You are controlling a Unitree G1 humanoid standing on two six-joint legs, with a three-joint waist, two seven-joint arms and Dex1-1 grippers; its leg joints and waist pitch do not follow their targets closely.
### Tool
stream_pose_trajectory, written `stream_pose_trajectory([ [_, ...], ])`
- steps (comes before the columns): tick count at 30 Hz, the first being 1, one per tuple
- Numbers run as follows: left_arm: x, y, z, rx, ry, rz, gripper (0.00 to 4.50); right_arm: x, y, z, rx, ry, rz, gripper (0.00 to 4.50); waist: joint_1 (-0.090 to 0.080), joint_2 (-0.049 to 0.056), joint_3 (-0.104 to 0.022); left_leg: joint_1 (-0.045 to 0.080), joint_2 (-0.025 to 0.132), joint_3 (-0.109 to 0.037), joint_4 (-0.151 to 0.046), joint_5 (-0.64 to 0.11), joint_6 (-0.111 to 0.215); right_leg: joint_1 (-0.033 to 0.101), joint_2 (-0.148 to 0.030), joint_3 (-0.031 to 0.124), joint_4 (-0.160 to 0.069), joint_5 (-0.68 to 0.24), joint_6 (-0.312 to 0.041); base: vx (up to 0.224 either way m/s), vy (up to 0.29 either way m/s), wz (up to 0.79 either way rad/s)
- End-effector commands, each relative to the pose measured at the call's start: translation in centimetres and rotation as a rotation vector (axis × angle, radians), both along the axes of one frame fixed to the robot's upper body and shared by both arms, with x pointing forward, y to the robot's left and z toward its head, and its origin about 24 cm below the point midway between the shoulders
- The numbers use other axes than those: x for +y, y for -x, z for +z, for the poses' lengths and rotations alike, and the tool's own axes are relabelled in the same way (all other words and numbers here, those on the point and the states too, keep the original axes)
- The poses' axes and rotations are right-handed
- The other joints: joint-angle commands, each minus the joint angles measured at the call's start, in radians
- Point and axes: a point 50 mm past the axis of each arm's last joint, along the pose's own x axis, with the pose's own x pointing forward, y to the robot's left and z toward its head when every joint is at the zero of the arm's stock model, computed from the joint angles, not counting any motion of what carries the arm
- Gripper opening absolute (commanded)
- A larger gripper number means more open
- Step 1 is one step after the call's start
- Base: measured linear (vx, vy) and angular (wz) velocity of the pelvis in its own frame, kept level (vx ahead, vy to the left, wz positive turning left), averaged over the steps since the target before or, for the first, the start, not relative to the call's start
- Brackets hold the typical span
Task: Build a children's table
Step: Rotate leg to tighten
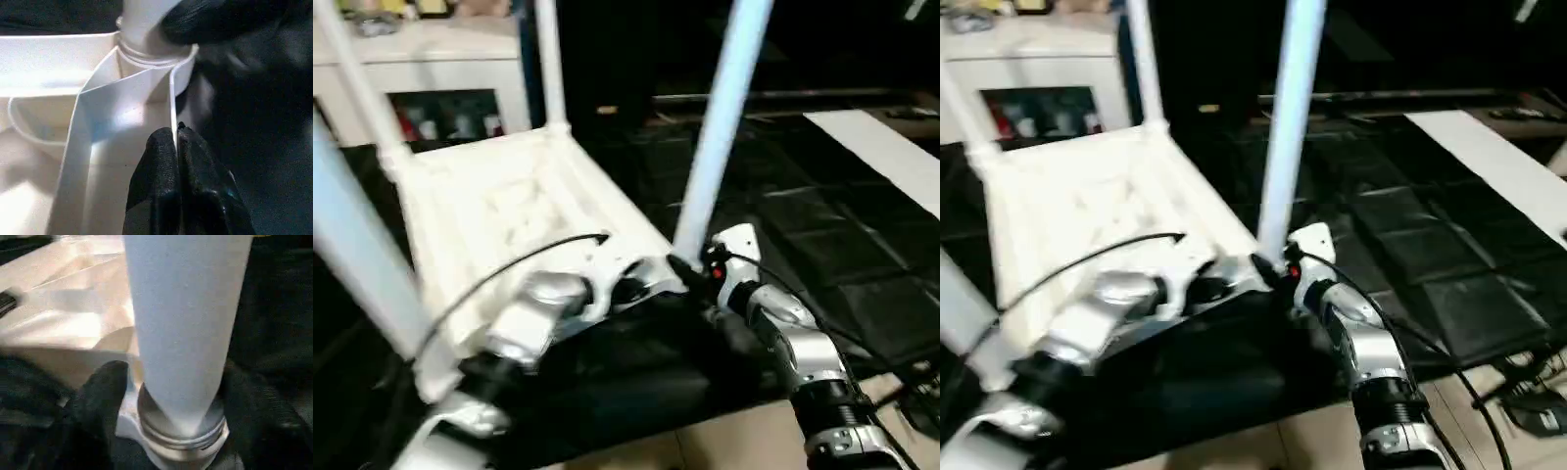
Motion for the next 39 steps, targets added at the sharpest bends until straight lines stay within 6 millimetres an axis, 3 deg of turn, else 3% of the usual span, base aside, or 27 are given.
stream_pose_trajectory([
  [1,-1.5,0.5,0.9,-0.02,0.033,-0.122,0.0,2.6,1.5,-0.4,0.049,-0.046,0.235,3.04,0.007,-0.009,-0.042,0.027,0.029,-0.032,-0.063,-0.58,-0.025,0.003,-0.081,0.028,-0.107,-0.793,-0.035,0.0,0.0,0.0],
  [3,-0.1,1.3,1.1,0.019,0.029,-0.211,0.0,0.8,1.7,0.1,0.056,-0.022,0.312,3.04,0.016,-0.005,-0.044,0.025,0.037,-0.034,-0.068,-0.549,-0.022,0.005,-0.074,0.031,-0.097,-0.748,-0.052,0.0,0.0,0.0],
  [5,0.6,1.9,1.3,0.05,0.025,-0.272,0.0,-0.3,1.7,0.4,0.064,-0.005,0.353,3.04,0.024,0.001,-0.047,0.017,0.046,-0.035,-0.082,-0.545,-0.026,0.008,-0.062,0.04,-0.078,-0.645,-0.089,0.0,0.0,0.0],
  [8,1.5,2.4,1.5,0.084,0.009,-0.333,0.0,-1.4,1.6,0.8,0.07,0.032,0.404,3.04,0.048,0.004,-0.062,0.01,0.05,-0.014,-0.084,-0.421,-0.015,0.004,-0.047,0.072,-0.034,-0.376,-0.209,0.0,0.0,0.0],
  [9,1.7,2.5,1.6,0.091,0.004,-0.347,0.0,-1.6,1.5,0.9,0.071,0.043,0.418,3.04,0.052,0.01,-0.06,0.01,0.048,-0.01,-0.083,-0.41,-0.01,0.002,-0.044,0.074,-0.03,-0.357,-0.219,0.0,0.0,0.0],
  [10,1.9,2.6,1.6,0.097,0.001,-0.358,0.0,-1.7,1.4,1.0,0.074,0.048,0.431,3.04,0.055,0.007,-0.061,0.013,0.049,-0.005,-0.082,-0.406,-0.008,-0.001,-0.042,0.078,-0.028,-0.346,-0.228,0.062,-0.011,0.11],
  [11,2.1,2.7,1.6,0.109,-0.004,-0.374,0.0,-1.8,1.3,1.1,0.074,0.056,0.446,3.04,0.065,0.01,-0.061,0.017,0.046,0.003,-0.074,-0.389,-0.002,-0.006,-0.04,0.09,-0.019,-0.324,-0.25,0.062,-0.011,0.11],
  [12,2.3,2.8,1.6,0.116,-0.008,-0.384,0.0,-1.8,1.3,1.2,0.077,0.059,0.46,3.04,0.066,0.006,-0.063,0.015,0.044,0.006,-0.071,-0.377,0.002,-0.004,-0.039,0.093,-0.016,-0.315,-0.253,0.066,-0.014,0.1],
  [13,2.4,2.8,1.6,0.119,-0.014,-0.39,0.0,-1.8,1.2,1.2,0.079,0.065,0.471,3.04,0.072,0.015,-0.069,0.009,0.044,0.007,-0.067,-0.33,0.01,0.003,-0.039,0.096,-0.004,-0.27,-0.264,0.066,-0.013,0.0],
  [14,2.5,2.8,1.6,0.123,-0.017,-0.393,0.0,-1.7,1.1,1.2,0.08,0.074,0.485,3.04,0.071,0.011,-0.072,0.004,0.044,0.009,-0.066,-0.296,0.017,0.008,-0.036,0.096,0.002,-0.231,-0.27,0.066,-0.013,0.0],
  [16,2.7,2.8,1.6,0.124,-0.031,-0.394,0.0,-1.5,1.1,1.2,0.081,0.086,0.513,2.71,0.081,0.017,-0.077,0.001,0.044,0.016,-0.059,-0.192,0.046,0.012,-0.031,0.094,0.019,-0.096,-0.302,0.031,-0.008,-0.02],
  [18,2.9,2.7,1.5,0.123,-0.04,-0.388,0.0,-1.4,1.1,1.2,0.083,0.088,0.533,2.62,0.085,0.019,-0.078,0.002,0.043,0.019,-0.056,-0.182,0.052,0.015,-0.03,0.094,0.021,-0.075,-0.313,0.0,0.0,0.0],
  [19,2.9,2.6,1.5,0.124,-0.041,-0.386,0.0,-1.3,1.1,1.2,0.084,0.087,0.539,2.62,0.085,0.018,-0.078,0.001,0.043,0.019,-0.055,-0.184,0.051,0.016,-0.03,0.094,0.022,-0.078,-0.314,0.0,0.0,0.0],
  [21,3.1,2.6,1.5,0.123,-0.045,-0.38,0.0,-1.1,1.1,1.2,0.089,0.089,0.554,2.53,0.088,0.029,-0.075,0.005,0.044,0.019,-0.058,-0.232,0.037,0.014,-0.03,0.093,0.015,-0.138,-0.308,0.0,0.0,0.0],
  [22,3.1,2.6,1.5,0.124,-0.046,-0.381,0.0,-1.1,1.1,1.2,0.091,0.088,0.559,2.52,0.088,0.024,-0.073,0.006,0.044,0.018,-0.06,-0.257,0.026,0.015,-0.029,0.094,0.012,-0.17,-0.301,0.0,0.0,0.0],
  [26,3.1,2.1,1.5,0.094,-0.058,-0.34,0.0,-0.8,0.9,1.0,0.079,0.077,0.519,2.5,0.088,0.027,-0.07,0.011,0.044,0.016,-0.064,-0.313,0.0,0.009,-0.028,0.097,0.004,-0.25,-0.278,0.0,0.0,0.0],
  [29,2.5,0.8,1.5,0.031,-0.034,-0.194,0.0,-0.7,-0.1,0.1,0.051,0.089,0.317,2.5,0.082,0.024,-0.064,0.016,0.041,0.014,-0.065,-0.356,-0.022,0.002,-0.029,0.102,-0.006,-0.331,-0.255,0.0,0.0,0.0],
  [31,2.1,0.4,1.6,0.009,-0.021,-0.143,0.0,-0.6,-0.4,-0.3,0.042,0.095,0.224,2.49,0.077,0.02,-0.062,0.015,0.038,0.007,-0.064,-0.379,-0.033,0.0,-0.033,0.103,-0.015,-0.431,-0.218,0.0,0.0,0.0],
  [32,1.5,-0.2,1.8,-0.023,0.004,-0.061,0.0,-0.4,-0.7,-1.1,0.042,0.101,0.081,2.49,0.07,0.016,-0.062,0.012,0.039,0.005,-0.066,-0.388,-0.035,0.0,-0.03,0.102,-0.016,-0.459,-0.2,0.0,0.0,0.0],
  [34,1.1,-0.5,1.8,-0.04,0.016,-0.016,0.0,-0.2,-0.8,-1.6,0.046,0.093,0.013,2.49,0.063,0.014,-0.061,0.011,0.037,0.001,-0.066,-0.403,-0.04,-0.002,-0.03,0.098,-0.023,-0.513,-0.171,0.0,0.0,0.0],
  [36,-0.1,-0.9,1.8,-0.068,0.054,0.091,0.0,1.1,-0.6,-2.5,0.079,0.051,-0.141,2.49,0.055,0.004,-0.049,0.011,0.035,0.001,-0.069,-0.409,-0.034,-0.012,-0.029,0.098,-0.035,-0.558,-0.146,0.0,0.0,0.0],
  [39,-1.1,-1.0,1.6,-0.092,0.068,0.184,0.0,2.6,-0.8,-3.3,0.1,0.053,-0.287,2.49,0.039,0.006,-0.048,0.006,0.033,-0.005,-0.071,-0.421,-0.025,-0.013,-0.027,0.093,-0.04,-0.588,-0.122,0.0,0.0,0.0],
])
